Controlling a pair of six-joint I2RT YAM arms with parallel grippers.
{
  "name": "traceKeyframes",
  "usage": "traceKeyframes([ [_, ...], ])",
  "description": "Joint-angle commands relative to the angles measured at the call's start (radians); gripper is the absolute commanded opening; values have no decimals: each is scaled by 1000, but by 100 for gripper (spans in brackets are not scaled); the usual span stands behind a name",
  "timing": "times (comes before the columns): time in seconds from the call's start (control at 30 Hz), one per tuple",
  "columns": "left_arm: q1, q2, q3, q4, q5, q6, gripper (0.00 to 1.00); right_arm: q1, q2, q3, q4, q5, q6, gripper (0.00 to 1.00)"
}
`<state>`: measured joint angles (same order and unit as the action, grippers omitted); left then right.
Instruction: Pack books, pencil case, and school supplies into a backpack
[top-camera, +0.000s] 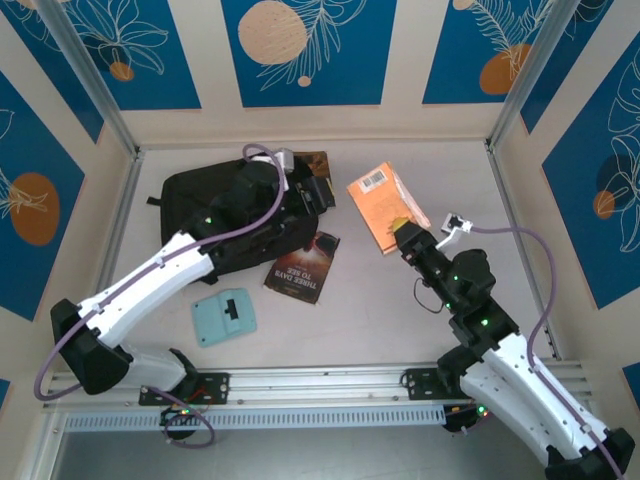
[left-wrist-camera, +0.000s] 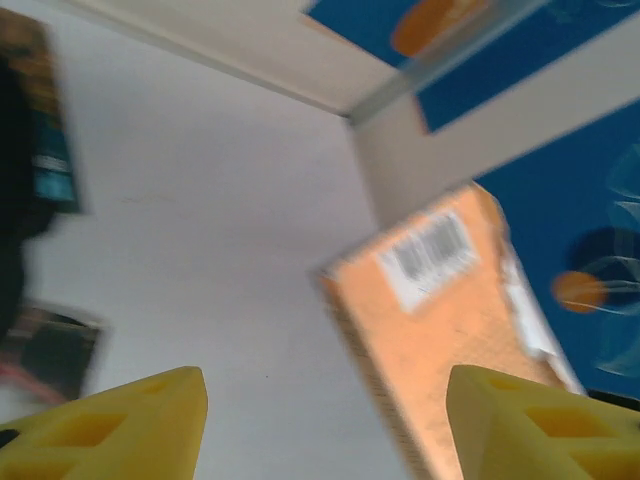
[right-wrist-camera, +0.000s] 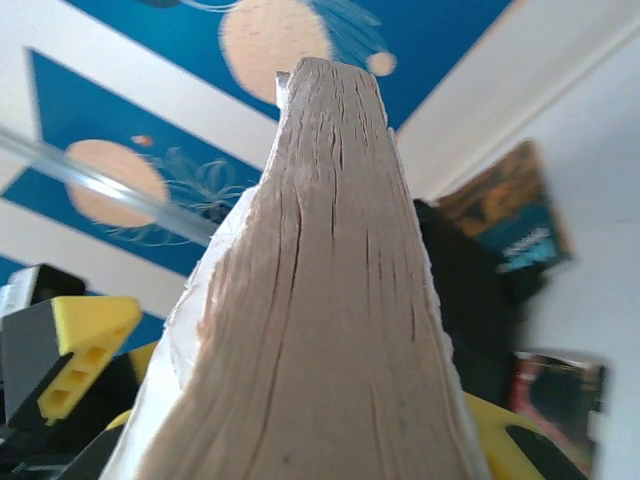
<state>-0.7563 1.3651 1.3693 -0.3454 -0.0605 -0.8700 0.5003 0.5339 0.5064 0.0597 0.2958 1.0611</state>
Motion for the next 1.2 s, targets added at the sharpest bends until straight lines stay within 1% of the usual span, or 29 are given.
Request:
traceKeyframes([
  [0.0, 92, 47, 37, -283, -163, 105, 71, -37, -35, 13, -123, 13, -51, 0],
  [0.07, 152, 77, 62, -349, -214, 86, 73, -53, -37, -2, -134, -14, -42, 0],
  [0.13, 198, 121, 98, -418, -294, 89, 73, -66, -37, -14, -135, -37, -35, 0],
  [0.2, 221, 187, 144, -464, -413, 123, 74, -75, -34, -21, -132, -54, -39, 0],
  [0.27, 232, 271, 202, -497, -521, 186, 76, -82, -28, -24, -133, -62, -45, 0],
  [0.3, 244, 323, 240, -533, -559, 196, 76, -87, -26, -23, -133, -67, -47, 0],
  [0.37, 277, 408, 296, -583, -568, 205, 76, -99, -23, -22, -134, -81, -52, 0],
  [0.47, 327, 505, 322, -555, -474, 258, 75, -115, -26, -27, -135, -106, -53, 0],
  [0.5, 338, 548, 345, -569, -465, 262, 75, -122, -26, -30, -139, -114, -46, 0],
  [0.6, 357, 637, 406, -630, -479, 263, 75, -148, -30, -42, -141, -151, -23, 0],
  [0.7, 360, 669, 408, -641, -489, 253, 71, -164, -36, -60, -140, -179, -13, 0],
  [0.77, 362, 675, 391, -616, -474, 262, 63, -170, -35, -71, -140, -185, -9, 0],
  [0.8, 363, 679, 386, -608, -458, 268, 54, -172, -36, -75, -139, -188, -6, 0],
  [0.83, 364, 682, 387, -606, -441, 273, 42, -175, -36, -77, -136, -193, -2, 0],
  [0.87, 365, 681, 389, -607, -423, 275, 25, -178, -37, -79, -135, -199, 1, 0],
  [0.9, 365, 676, 392, -609, -409, 276, 11, -180, -37, -79, -131, -205, 1, 0],
  [0.93, 365, 667, 393, -608, -396, 279, 2, -181, -37, -77, -131, -209, 1, 0],
  [0.97, 364, 651, 394, -601, -377, 286, 0, -181, -37, -74, -130, -214, -2, 0],
  [1.17, 365, 501, 398, -572, -240, 340, 0, -181, -34, -29, -134, -243, -43, 0],
])
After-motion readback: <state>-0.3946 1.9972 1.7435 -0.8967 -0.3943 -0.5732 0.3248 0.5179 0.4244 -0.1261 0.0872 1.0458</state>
